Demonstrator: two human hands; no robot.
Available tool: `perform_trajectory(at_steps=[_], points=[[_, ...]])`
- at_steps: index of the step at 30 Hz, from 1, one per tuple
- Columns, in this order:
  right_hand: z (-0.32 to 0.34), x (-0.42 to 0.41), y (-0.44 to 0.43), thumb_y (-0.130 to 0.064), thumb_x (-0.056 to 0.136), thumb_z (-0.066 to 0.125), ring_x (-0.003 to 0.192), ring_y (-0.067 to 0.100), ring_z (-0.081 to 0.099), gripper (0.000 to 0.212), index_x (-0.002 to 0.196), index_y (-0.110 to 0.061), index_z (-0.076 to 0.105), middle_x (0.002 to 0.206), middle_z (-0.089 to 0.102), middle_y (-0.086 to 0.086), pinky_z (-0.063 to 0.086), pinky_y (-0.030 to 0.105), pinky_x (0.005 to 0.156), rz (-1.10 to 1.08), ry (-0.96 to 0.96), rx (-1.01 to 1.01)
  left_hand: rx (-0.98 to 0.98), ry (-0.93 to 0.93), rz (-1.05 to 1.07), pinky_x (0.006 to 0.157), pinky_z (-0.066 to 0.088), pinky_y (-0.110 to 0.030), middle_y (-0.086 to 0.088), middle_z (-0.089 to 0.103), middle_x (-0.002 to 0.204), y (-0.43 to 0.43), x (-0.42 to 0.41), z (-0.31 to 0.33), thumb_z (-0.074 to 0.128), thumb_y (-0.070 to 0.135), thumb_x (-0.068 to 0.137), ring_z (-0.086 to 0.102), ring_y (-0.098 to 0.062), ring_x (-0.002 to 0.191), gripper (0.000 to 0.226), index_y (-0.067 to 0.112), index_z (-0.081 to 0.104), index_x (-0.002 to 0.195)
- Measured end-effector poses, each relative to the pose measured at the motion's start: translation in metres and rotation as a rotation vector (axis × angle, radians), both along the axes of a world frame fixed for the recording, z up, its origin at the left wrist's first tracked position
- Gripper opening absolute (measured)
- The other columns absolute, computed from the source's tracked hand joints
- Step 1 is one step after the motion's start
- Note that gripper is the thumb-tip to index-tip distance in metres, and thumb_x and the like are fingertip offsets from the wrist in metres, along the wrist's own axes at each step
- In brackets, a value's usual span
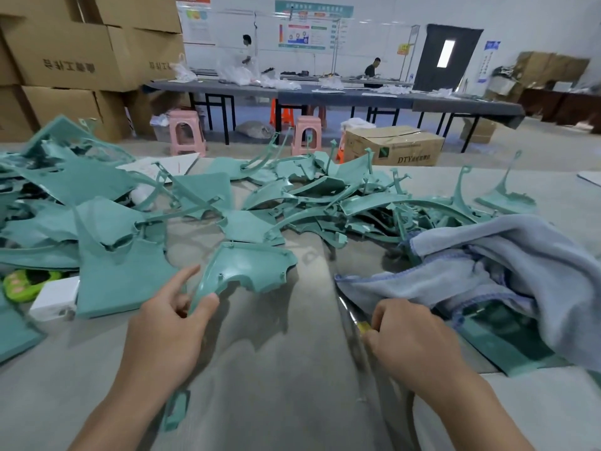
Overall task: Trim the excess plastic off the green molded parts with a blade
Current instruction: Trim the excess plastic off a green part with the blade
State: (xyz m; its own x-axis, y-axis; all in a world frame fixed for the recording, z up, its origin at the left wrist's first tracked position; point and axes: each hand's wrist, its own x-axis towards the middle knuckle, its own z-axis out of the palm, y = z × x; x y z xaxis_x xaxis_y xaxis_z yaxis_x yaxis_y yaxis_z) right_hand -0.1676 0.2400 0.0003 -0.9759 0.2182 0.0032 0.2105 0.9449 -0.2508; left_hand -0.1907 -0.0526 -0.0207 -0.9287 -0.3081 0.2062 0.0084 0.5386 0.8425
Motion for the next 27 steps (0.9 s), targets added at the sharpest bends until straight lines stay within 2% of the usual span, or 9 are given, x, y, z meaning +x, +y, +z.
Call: perform_trajectory(at_steps=[2, 4, 7, 10, 13, 16, 20, 23, 27], points=[[0.003, 0.006, 0.002, -0.031, 0.093, 0.058, 0.079, 0.019, 0.057, 0.005, 0.096, -0.027, 0.06, 0.091, 0.064, -0.007, 0.035, 0.028, 0.061, -0.053, 0.014, 0.063, -0.155, 0.032, 0.062, 0.071, 0.052, -0.033, 0.028, 0.068, 0.085, 0.0, 0.002, 0.004, 0.071, 0.047, 0.085, 0.063, -0.002, 0.075, 0.059, 0.056, 0.045, 0.138], [0.003, 0.011, 0.0, -0.037, 0.092, 0.06, 0.085, 0.02, 0.062, 0.012, 0.098, -0.027, 0.06, 0.094, 0.064, -0.006, 0.035, 0.028, 0.063, -0.056, 0.039, 0.108, -0.304, 0.074, 0.069, 0.067, 0.045, -0.029, 0.027, 0.063, 0.085, 0.004, 0.005, 0.006, 0.073, 0.041, 0.082, 0.053, 0.006, 0.069, 0.056, 0.053, 0.053, 0.134], [0.001, 0.012, -0.005, -0.052, 0.093, 0.06, 0.093, 0.021, 0.063, 0.027, 0.094, -0.026, 0.053, 0.099, 0.065, -0.006, 0.038, 0.029, 0.068, -0.01, 0.042, 0.127, -0.444, 0.057, 0.054, 0.063, 0.039, -0.03, 0.016, 0.057, 0.075, 0.01, 0.009, 0.006, 0.07, 0.031, 0.083, 0.046, -0.007, 0.062, 0.06, 0.048, 0.054, 0.139], [0.002, 0.01, 0.001, -0.048, 0.092, 0.06, 0.075, 0.018, 0.052, 0.028, 0.085, -0.023, 0.051, 0.083, 0.056, -0.01, 0.034, 0.027, 0.059, -0.03, -0.019, 0.097, -0.432, 0.025, 0.054, 0.064, 0.039, -0.03, 0.017, 0.055, 0.078, 0.013, 0.013, 0.007, 0.066, 0.029, 0.086, 0.047, -0.011, 0.067, 0.062, 0.048, 0.051, 0.143], [0.006, 0.01, 0.011, -0.043, 0.089, 0.061, 0.071, 0.016, 0.056, 0.023, 0.08, -0.022, 0.057, 0.077, 0.06, -0.009, 0.034, 0.028, 0.055, -0.052, -0.109, 0.029, -0.302, 0.022, -0.04, 0.061, 0.04, -0.015, 0.04, 0.059, 0.074, 0.008, 0.015, 0.014, 0.07, 0.03, 0.083, 0.059, 0.008, 0.074, 0.065, 0.06, 0.048, 0.137], [0.013, 0.01, 0.021, -0.042, 0.088, 0.064, 0.073, 0.018, 0.062, 0.024, 0.075, -0.022, 0.06, 0.074, 0.065, -0.006, 0.042, 0.029, 0.057, -0.041, -0.152, 0.021, -0.284, -0.005, -0.177, 0.067, 0.039, -0.007, 0.063, 0.043, 0.075, -0.007, 0.011, 0.018, 0.076, 0.03, 0.081, 0.052, 0.029, 0.083, 0.068, 0.076, 0.048, 0.122], [0.021, 0.007, 0.034, -0.042, 0.084, 0.071, 0.065, 0.016, 0.06, 0.035, 0.06, -0.021, 0.058, 0.059, 0.062, -0.007, 0.045, 0.03, 0.055, -0.04, -0.063, -0.016, -0.467, -0.046, -0.151, 0.066, 0.047, -0.017, 0.043, 0.063, 0.091, -0.019, 0.01, 0.017, 0.076, 0.034, 0.076, 0.062, 0.006, 0.082, 0.065, 0.074, 0.052, 0.12], [0.019, 0.006, 0.028, -0.035, 0.082, 0.079, 0.052, 0.008, 0.054, 0.035, 0.059, -0.021, 0.058, 0.054, 0.062, -0.004, 0.045, 0.031, 0.055, 0.013, 0.113, -0.274, -0.692, 0.094, 0.018, 0.096, 0.051, -0.035, 0.013, 0.068, 0.13, -0.01, 0.012, 0.013, 0.083, 0.023, 0.069, 0.061, -0.017, 0.12, 0.067, 0.039, 0.065, 0.132], [0.009, 0.009, 0.0, -0.027, 0.093, 0.074, 0.047, 0.007, 0.065, 0.028, 0.072, -0.021, 0.057, 0.061, 0.07, -0.003, 0.048, 0.021, 0.049, 0.158, 0.17, -0.539, -0.793, 0.242, -0.232, 0.122, 0.028, -0.04, 0.0, 0.05, 0.152, 0.032, 0.011, 0.006, 0.083, 0.01, 0.065, 0.039, -0.018, 0.145, 0.086, 0.02, 0.054, 0.145]])
